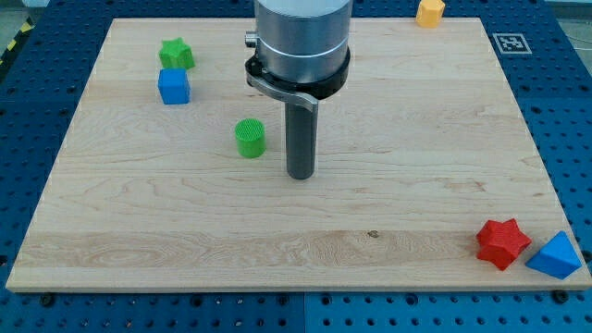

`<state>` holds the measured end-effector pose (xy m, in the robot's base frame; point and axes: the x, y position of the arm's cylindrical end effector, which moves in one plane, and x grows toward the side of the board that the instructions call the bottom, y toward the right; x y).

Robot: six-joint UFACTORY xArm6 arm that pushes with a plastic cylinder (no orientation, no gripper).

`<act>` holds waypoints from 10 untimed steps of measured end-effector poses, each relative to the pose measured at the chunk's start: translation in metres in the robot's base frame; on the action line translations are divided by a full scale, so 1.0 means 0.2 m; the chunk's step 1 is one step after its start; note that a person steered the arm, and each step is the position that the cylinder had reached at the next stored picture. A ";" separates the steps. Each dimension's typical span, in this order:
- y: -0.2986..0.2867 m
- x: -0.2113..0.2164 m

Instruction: Push green circle diagonally below blue cube

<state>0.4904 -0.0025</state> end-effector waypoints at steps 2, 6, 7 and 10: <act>-0.01 -0.03; -0.12 -0.13; -0.15 -0.13; -0.17 -0.14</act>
